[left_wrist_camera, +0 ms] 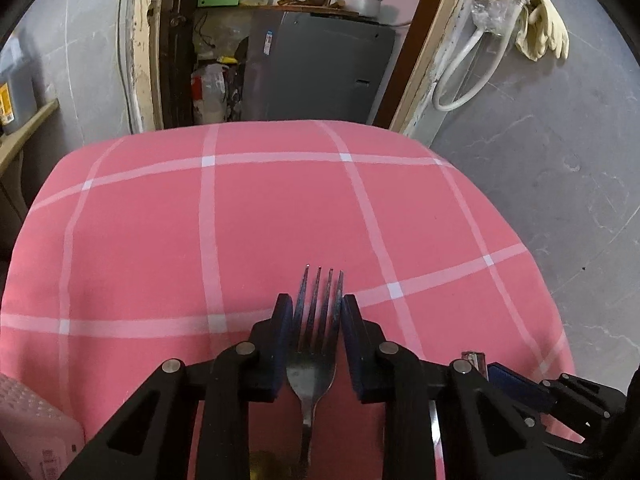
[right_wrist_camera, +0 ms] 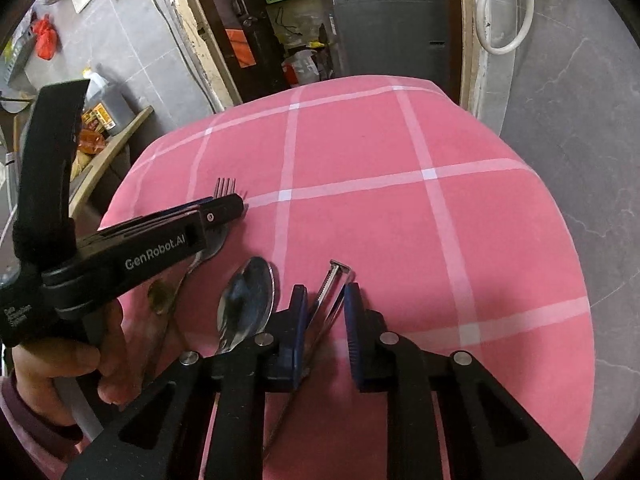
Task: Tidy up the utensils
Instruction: 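Close the left tool on the silver fork while the right tool reaches the wire clip, then lift the fork with the left tool while the right tool grasps and lifts the wire clip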
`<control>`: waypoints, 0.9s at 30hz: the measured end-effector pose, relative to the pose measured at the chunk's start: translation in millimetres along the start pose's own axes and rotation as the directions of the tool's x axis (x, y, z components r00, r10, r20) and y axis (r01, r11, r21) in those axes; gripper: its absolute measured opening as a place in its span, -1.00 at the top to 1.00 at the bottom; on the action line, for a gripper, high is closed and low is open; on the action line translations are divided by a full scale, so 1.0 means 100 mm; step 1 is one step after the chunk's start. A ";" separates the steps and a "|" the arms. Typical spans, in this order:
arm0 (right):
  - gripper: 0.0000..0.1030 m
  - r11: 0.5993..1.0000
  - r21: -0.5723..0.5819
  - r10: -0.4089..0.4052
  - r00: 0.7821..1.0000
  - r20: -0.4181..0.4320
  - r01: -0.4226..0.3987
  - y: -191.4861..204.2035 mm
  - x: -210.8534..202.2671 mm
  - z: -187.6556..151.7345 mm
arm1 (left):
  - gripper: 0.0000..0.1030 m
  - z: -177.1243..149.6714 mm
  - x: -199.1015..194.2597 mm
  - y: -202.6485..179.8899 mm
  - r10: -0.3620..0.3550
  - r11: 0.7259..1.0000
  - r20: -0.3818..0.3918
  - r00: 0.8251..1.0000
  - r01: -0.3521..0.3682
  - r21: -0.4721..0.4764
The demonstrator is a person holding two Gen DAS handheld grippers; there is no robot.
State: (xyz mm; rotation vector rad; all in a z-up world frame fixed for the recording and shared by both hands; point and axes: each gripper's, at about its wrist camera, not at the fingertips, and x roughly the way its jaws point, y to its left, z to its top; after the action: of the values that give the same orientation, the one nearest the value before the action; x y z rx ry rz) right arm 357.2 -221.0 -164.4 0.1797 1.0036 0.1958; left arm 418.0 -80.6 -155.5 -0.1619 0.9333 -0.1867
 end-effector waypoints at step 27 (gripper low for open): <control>0.79 0.976 0.153 0.124 0.975 0.184 -0.153 -0.15 -0.78 -0.31 | 0.58 -0.30 -1.24 -0.19 0.000 0.999 0.160 0.987 -0.007 0.047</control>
State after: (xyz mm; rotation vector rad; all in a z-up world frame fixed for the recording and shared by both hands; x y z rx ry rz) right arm 291.3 -252.7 -120.5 0.4142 0.8337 0.2200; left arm 320.1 -72.1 -71.6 -0.1291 0.7683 -0.1898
